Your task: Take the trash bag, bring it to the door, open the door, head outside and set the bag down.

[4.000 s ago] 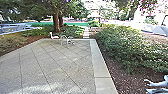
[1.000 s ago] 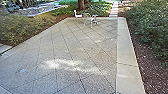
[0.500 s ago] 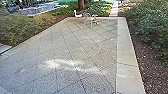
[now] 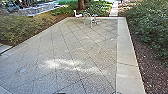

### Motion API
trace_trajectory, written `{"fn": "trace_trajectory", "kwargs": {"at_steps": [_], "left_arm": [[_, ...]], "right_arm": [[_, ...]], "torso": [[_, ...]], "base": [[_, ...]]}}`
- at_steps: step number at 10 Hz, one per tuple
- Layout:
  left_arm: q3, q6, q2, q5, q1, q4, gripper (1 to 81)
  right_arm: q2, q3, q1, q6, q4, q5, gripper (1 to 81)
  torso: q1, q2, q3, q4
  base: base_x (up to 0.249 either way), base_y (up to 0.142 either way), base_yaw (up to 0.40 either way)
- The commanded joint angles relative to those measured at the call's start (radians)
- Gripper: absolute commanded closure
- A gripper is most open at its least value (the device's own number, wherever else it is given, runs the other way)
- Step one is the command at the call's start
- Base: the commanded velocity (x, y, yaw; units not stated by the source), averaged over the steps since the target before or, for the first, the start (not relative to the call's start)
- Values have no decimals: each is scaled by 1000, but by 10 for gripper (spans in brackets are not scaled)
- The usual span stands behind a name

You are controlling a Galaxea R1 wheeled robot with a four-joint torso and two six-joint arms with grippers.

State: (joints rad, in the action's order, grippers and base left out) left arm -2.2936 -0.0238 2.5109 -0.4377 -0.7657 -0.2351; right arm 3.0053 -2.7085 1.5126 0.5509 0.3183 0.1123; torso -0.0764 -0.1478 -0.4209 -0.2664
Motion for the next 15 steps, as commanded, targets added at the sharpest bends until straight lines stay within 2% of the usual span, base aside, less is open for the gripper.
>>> {"fn": "trace_trajectory", "kwargs": {"at_steps": [1,3,4,6,7,8,11,13,14,15], "left_arm": [[-15,-1,-72,-139,154,-29,811],[-15,1,-70,-141,157,-33,811],[-15,1,-67,-141,156,-33,10],[-14,1,-53,-142,132,-35,10],[-17,2,-32,-139,78,-33,10],[-27,13,20,-130,3,-23,10],[-144,56,158,-32,-198,20,10],[-185,108,212,48,-299,22,10],[-187,122,231,62,-344,23,10],[-188,143,258,97,-393,34,10]], "right_arm": [[11,9,1,1,5,-59,10],[11,10,1,3,4,-59,10],[13,10,-1,1,4,-59,10],[13,9,-1,4,2,-59,10],[13,9,-1,6,-1,-57,10],[13,10,-2,6,-2,-57,10],[16,10,-4,6,-2,-57,10],[16,9,-8,6,-2,-57,10],[16,10,-8,6,-2,-57,10],[17,10,-8,6,-2,-57,10]], "torso": [[0,0,0,0],[0,0,0,0],[0,0,0,0],[0,0,0,0],[0,0,0,0],[0,0,79,0],[-1,1,146,0],[0,1,210,0],[0,1,157,0],[0,0,178,0]], "base": [[0,0,0],[0,0,0],[0,0,0],[0,0,0],[0,0,0],[0,0,0],[0,0,0],[0,0,0],[0,0,0],[0,0,0]]}}
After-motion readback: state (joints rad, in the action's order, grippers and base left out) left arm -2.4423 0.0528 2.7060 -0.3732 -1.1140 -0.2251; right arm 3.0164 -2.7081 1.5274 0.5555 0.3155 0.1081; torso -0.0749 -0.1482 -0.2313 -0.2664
